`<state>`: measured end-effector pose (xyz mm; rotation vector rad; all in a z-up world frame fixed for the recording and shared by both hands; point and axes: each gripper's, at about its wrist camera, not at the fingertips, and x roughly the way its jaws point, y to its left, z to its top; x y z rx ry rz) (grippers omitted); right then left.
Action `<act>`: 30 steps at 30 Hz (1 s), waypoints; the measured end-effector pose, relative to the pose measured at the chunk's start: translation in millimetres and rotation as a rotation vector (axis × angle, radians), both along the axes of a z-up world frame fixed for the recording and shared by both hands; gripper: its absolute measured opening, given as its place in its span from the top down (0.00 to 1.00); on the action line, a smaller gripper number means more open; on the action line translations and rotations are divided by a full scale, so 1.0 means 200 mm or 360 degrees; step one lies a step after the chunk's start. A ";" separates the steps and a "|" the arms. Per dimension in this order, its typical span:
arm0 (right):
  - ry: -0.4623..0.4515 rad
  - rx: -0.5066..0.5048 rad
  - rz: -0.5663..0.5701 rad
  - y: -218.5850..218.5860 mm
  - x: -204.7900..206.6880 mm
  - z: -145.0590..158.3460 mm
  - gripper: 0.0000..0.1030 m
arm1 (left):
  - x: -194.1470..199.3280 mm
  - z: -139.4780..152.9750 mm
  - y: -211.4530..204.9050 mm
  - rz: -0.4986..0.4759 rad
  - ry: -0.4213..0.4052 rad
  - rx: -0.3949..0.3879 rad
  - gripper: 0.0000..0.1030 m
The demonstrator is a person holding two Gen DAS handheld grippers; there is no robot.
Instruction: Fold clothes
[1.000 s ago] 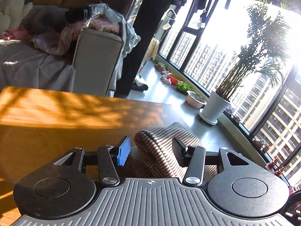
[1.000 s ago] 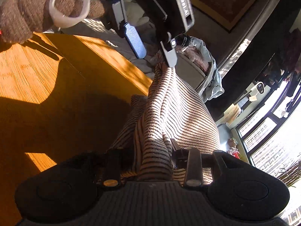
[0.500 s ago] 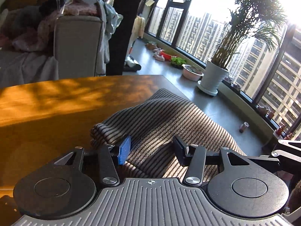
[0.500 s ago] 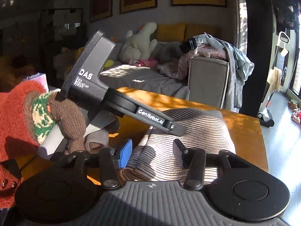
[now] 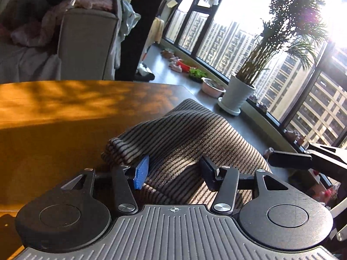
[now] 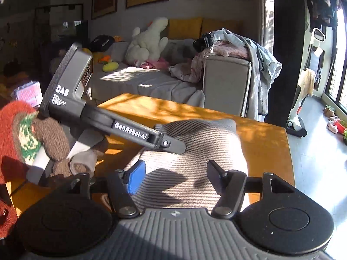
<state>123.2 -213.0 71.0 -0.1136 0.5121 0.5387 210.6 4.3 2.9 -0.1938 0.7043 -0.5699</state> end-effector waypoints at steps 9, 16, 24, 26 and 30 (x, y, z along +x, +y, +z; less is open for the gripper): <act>0.0412 0.0277 -0.0278 -0.10 0.67 -0.10 0.26 | 0.00 0.00 0.00 -0.0013 -0.0014 -0.0011 0.42; 0.0456 0.0538 -0.0135 -0.11 0.64 -0.14 0.52 | 0.01 -0.01 0.03 -0.0020 0.0027 -0.0069 0.31; 0.0451 0.0295 -0.0382 -0.15 0.70 -0.28 0.42 | 0.00 -0.02 -0.03 -0.0030 -0.0009 -0.0032 0.30; 0.0436 0.0311 -0.0397 -0.16 0.69 -0.28 0.41 | 0.00 -0.02 -0.03 -0.0039 -0.0008 -0.0032 0.29; 0.0190 0.0117 -0.0394 -0.08 0.54 -0.17 0.35 | 0.03 -0.02 0.02 -0.0071 0.0041 -0.0155 0.17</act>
